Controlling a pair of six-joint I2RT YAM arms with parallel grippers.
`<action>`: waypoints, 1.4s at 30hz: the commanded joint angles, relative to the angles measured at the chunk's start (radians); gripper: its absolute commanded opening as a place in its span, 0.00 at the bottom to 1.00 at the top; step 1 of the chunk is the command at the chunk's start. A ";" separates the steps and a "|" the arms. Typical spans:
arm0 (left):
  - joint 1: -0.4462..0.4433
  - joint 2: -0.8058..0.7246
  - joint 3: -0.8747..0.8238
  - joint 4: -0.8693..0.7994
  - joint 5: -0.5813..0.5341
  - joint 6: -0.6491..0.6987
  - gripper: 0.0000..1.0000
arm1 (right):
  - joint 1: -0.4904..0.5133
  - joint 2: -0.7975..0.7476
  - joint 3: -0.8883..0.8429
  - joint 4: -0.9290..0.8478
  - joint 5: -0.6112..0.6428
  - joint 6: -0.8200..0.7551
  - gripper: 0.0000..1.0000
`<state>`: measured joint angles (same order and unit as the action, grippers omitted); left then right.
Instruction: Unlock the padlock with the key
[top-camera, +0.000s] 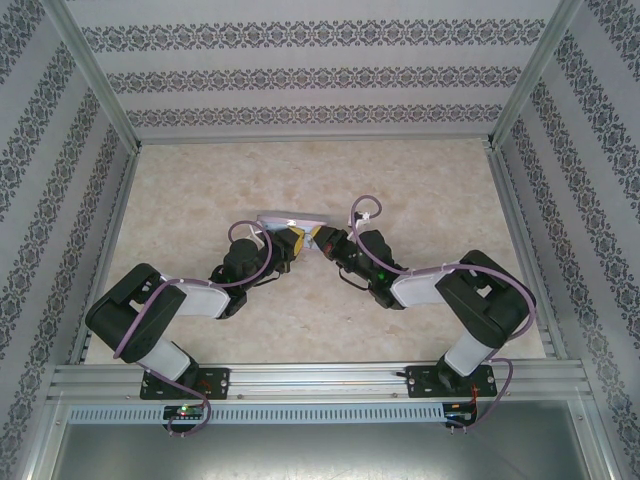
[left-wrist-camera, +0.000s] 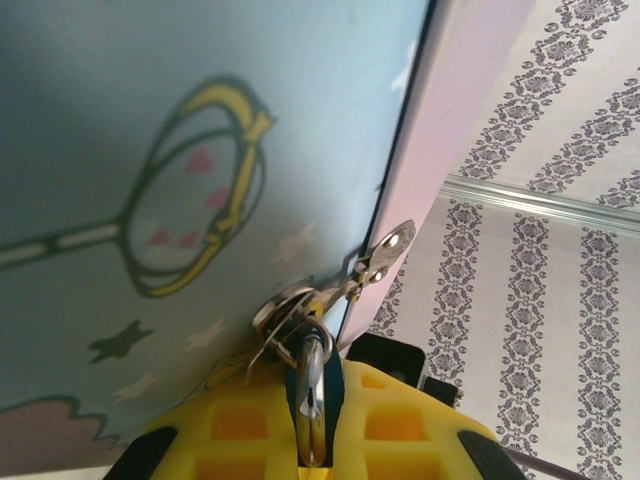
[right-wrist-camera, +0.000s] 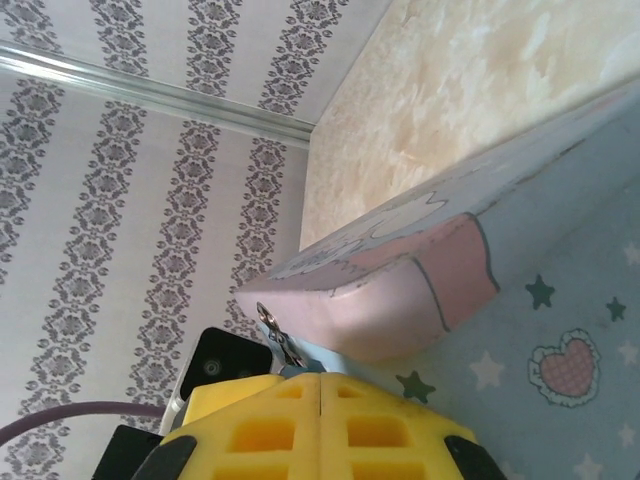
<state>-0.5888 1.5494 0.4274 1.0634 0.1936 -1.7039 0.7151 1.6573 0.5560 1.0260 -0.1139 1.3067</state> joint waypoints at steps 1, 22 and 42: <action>-0.055 -0.020 0.027 0.173 0.209 -0.001 0.00 | 0.023 0.047 0.007 0.060 -0.089 0.145 0.00; -0.039 -0.029 -0.001 0.216 0.313 -0.034 0.00 | 0.017 0.084 -0.066 0.081 -0.123 0.247 0.00; -0.016 -0.072 -0.017 0.233 0.345 -0.051 0.00 | 0.011 0.039 -0.088 0.031 -0.141 0.163 0.00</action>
<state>-0.5674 1.5414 0.3855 1.0550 0.3130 -1.7412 0.7151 1.6901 0.4698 1.1252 -0.1898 1.5116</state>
